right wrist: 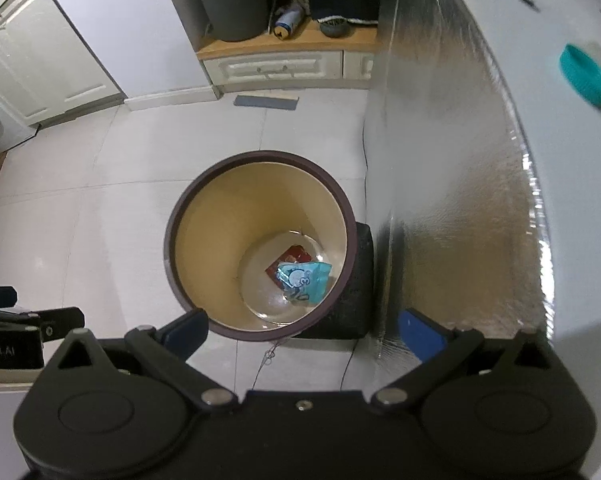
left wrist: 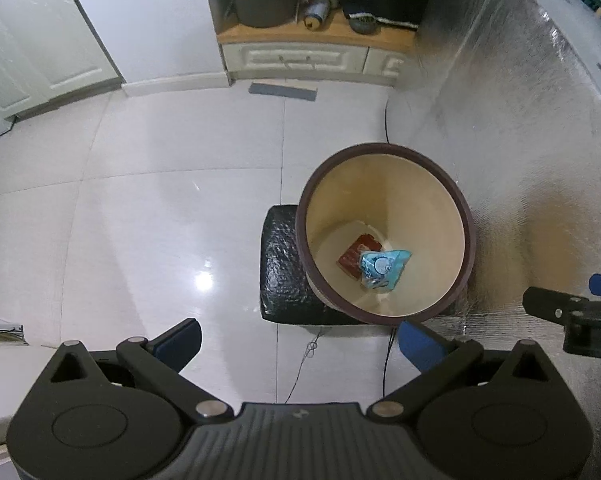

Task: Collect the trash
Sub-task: 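Raise both tools from the wastebasket back toward the table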

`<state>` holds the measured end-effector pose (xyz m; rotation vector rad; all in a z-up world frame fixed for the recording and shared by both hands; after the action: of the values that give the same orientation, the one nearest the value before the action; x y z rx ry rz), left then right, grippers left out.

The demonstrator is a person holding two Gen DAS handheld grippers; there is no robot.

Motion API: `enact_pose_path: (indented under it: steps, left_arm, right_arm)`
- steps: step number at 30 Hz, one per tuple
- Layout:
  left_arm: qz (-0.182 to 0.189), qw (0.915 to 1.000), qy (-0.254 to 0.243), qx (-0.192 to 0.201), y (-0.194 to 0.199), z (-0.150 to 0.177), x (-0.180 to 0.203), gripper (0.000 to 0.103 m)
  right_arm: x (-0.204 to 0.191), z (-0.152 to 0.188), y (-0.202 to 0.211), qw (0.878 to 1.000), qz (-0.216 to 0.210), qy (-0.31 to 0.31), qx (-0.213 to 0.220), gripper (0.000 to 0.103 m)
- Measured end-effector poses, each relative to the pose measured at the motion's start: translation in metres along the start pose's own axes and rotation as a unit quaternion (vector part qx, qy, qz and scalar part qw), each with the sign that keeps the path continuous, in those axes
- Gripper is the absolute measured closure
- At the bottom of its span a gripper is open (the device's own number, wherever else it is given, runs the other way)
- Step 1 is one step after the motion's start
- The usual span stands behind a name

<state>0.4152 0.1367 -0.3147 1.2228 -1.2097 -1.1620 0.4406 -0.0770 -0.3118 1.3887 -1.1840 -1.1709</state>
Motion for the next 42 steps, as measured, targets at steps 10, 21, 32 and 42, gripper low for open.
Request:
enact_pose_path:
  steps: [10,21,32,42]
  left_arm:
    - [0.006,0.999,0.008,0.043,0.057,0.038,-0.01,0.0]
    - [0.029,0.9947,0.001,0.098,0.11,0.066,0.004,0.0]
    - [0.042,0.9862,-0.03,0.157,0.154,0.09,0.046,0.0]
    - [0.059,0.9738,-0.038,0.216,0.184,0.105,0.109,0.0]
  right_arm:
    - [-0.001,0.029,0.065,0.999,0.012,0.011,0.047,0.0]
    - [0.01,0.066,0.135,0.995,0.021,0.001,0.101,0.0]
    - [0.04,0.11,0.195,0.988,0.006,-0.029,0.151,0.0]
    - [0.105,0.142,0.227,0.978,0.012,-0.057,0.202,0.0]
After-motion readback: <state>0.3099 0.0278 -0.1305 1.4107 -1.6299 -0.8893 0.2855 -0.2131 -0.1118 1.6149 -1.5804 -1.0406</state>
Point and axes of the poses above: each gripper's, at about its wrist camera, not at the fingertips, and y roughly against the way its jaws point, x to its right, z to its underside, the point moved 6 cm from there along -y, roughly the way its jaws point, and after that the axes turned 12 degrees about -x, right-handed, at the moved point
